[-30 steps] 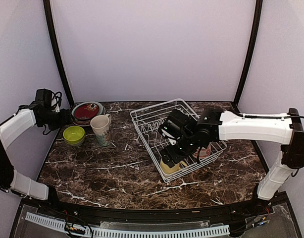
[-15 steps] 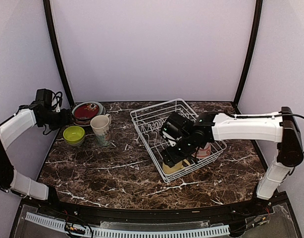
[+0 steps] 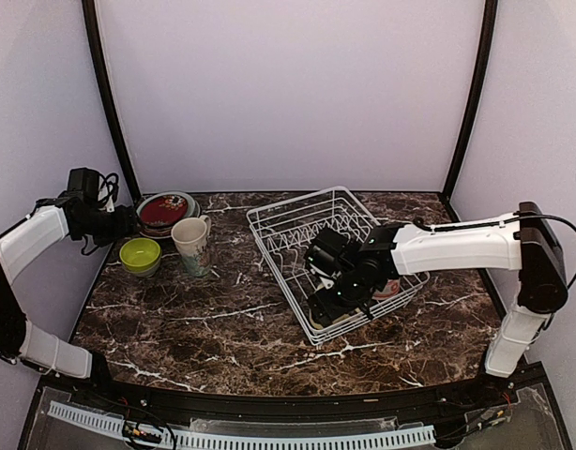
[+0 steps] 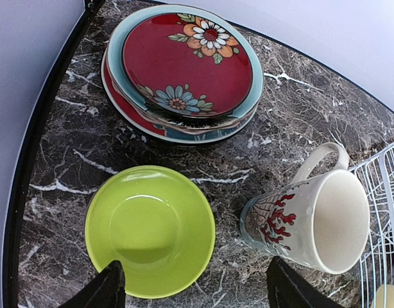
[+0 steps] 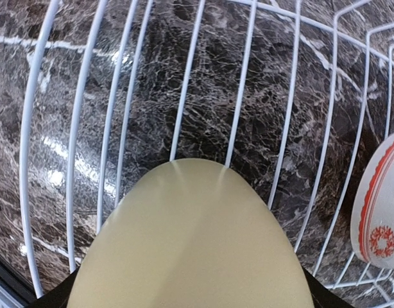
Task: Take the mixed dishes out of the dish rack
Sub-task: Grab the cup from the dish rack.
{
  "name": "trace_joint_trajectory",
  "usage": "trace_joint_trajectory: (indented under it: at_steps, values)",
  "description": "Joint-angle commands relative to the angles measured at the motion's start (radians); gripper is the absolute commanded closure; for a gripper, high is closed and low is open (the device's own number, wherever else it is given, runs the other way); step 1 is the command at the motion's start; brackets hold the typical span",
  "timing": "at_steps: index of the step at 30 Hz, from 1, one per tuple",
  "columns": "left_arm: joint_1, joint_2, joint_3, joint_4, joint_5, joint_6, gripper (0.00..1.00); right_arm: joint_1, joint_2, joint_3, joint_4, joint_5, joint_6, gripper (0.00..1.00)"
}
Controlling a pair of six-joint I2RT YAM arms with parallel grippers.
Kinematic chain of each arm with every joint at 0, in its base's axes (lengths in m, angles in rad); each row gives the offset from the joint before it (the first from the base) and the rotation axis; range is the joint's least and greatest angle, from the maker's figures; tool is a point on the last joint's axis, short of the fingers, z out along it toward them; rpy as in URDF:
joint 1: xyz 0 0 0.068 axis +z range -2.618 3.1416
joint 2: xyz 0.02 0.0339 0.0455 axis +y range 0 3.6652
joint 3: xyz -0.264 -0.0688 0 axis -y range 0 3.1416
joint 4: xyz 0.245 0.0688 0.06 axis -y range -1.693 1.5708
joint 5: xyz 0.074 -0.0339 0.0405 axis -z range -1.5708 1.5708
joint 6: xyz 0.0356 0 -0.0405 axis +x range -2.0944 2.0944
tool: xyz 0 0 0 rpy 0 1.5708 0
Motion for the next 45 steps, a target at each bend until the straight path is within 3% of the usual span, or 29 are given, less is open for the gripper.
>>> trace_joint_trajectory:
  at_steps: [1, 9, 13, 17, 21, 26, 32, 40, 45]
  values:
    - [-0.012, -0.034, -0.022, 0.010, 0.007, 0.020, 0.25, -0.006, -0.028, -0.011, 0.058, 0.008, 0.002, 0.30]
    - [-0.039, -0.136, -0.002, -0.003, 0.089, -0.037, 0.25, -0.022, -0.048, 0.006, 0.137, 0.058, 0.004, 0.58]
    - [-0.039, -0.225, 0.041, -0.029, 0.204, -0.112, 0.23, -0.064, -0.056, 0.002, 0.217, -0.009, -0.002, 0.81]
    - [-0.051, -0.318, -0.020, 0.014, 0.382, -0.223, 0.20, -0.081, -0.080, -0.034, 0.334, -0.043, -0.012, 0.90]
    - [-0.150, -0.395, -0.124, 0.124, 0.482, -0.349, 0.16, -0.098, -0.117, -0.081, 0.443, -0.060, 0.003, 1.00]
    - [-0.331, -0.425, -0.211, 0.315, 0.478, -0.481, 0.13, -0.163, -0.172, -0.150, 0.608, -0.195, 0.050, 1.00]
    - [-0.587, -0.357, -0.276, 0.528, 0.392, -0.584, 0.12, -0.225, -0.236, -0.210, 0.762, -0.354, 0.106, 1.00]
    - [-0.853, -0.071, -0.219, 0.869, 0.362, -0.693, 0.13, -0.240, -0.363, -0.352, 1.034, -0.532, 0.163, 1.00]
    - [-0.921, 0.044, -0.172, 1.055, 0.322, -0.756, 0.16, -0.239, -0.419, -0.432, 1.195, -0.618, 0.188, 1.00]
